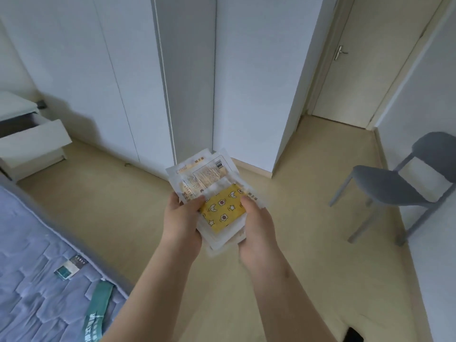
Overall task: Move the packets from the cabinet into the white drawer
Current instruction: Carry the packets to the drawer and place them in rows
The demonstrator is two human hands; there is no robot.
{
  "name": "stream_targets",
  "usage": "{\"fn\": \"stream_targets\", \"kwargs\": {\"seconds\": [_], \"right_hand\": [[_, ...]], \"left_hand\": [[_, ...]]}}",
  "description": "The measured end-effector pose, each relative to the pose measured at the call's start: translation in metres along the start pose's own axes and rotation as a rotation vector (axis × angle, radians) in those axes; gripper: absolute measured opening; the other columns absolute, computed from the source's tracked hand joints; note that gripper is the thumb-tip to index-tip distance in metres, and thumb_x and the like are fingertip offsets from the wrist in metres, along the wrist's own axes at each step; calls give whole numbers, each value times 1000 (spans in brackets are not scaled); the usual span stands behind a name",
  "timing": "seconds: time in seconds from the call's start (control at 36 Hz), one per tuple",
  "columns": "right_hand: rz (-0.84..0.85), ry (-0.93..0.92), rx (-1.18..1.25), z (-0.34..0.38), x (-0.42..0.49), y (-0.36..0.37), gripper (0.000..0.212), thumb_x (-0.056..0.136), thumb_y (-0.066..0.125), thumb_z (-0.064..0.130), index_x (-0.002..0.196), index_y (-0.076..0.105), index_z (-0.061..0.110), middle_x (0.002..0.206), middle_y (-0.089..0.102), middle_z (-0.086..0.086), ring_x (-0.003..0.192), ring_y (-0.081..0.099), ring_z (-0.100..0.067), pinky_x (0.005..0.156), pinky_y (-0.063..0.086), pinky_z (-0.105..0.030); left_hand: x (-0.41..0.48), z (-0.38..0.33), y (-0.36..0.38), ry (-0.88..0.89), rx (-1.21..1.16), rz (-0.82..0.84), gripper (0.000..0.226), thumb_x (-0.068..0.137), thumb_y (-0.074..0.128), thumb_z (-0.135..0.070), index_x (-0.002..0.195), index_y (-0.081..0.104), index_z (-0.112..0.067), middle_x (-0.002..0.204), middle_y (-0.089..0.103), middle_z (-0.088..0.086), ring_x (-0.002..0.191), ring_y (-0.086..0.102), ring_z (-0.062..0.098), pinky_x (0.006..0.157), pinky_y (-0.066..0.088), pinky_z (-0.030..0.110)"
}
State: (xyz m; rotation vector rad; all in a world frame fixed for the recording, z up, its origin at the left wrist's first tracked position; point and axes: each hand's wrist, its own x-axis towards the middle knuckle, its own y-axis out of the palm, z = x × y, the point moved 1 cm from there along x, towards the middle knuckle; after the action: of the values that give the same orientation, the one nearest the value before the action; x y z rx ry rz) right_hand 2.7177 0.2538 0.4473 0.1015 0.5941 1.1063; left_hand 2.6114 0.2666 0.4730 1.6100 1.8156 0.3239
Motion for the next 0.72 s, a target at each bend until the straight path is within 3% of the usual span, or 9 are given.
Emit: {"fn": "stream_targets", "kwargs": {"seconds": [0.14,0.25,0.39,0.72], "right_hand": [[42,100,-61,3,85,50,23,90,59,21,110,63,12,104,70,-12,96,67,-29,89,53,-44],[74,111,-100,8,155,103,20,90,58,19,109,63,14,104,70,-11,99,66,-29,88,52,-41],[105,123,-149,25,243,189,22,89,60,20,110,61,13,106,69,-12,99,66,-28,96,49,-46],[293,269,-237,11,390,381,18,91,58,18,108,64,13,96,71,-10,86,68,-26,66,55,-33]], "left_hand": [[89,-17,-4,33,-26,-101,40,91,45,10,124,52,-11,115,64,16,93,66,33,76,54,47],[173,-41,-6,54,-41,-168,37,90,47,9,121,53,-11,111,65,16,91,66,34,77,54,49],[281,-97,-3,84,-58,-196,30,90,50,7,112,56,-13,106,67,15,87,68,32,74,56,47],[459,-213,-52,196,-128,-445,26,91,48,6,102,58,-15,104,66,15,85,67,31,72,56,47]]}}
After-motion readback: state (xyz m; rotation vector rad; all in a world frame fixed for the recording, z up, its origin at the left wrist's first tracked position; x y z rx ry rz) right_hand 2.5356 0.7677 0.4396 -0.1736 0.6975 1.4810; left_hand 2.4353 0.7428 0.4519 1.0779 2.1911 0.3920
